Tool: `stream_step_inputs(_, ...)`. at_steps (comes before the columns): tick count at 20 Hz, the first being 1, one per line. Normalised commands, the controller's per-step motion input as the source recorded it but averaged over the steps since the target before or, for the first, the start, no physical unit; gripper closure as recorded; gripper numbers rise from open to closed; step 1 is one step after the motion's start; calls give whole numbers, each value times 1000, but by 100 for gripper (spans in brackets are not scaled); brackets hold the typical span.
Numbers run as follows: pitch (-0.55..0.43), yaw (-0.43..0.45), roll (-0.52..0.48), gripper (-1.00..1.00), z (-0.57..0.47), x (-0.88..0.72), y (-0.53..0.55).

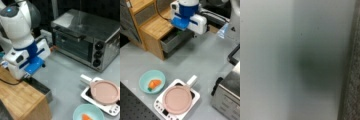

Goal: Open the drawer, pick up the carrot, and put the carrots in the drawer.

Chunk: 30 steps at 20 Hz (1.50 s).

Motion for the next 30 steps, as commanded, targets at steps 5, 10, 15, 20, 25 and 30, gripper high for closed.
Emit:
stream_step_inputs(5, 96, 83, 15, -100, -28, 164, -109)
stream_step_inputs(10, 74, 90, 23, -100, 30, 180, -100)
stream_step_inputs(15, 54, 94, 25, -100, 19, 201, -62)
stream_step_inputs(20, 65, 78, 39, -100, -25, 200, 60)
stream_step_inputs(25, 86, 34, 53, -100, -71, 178, 166)
stream_step_inputs(30, 88, -31, 71, -100, -88, 168, 236)
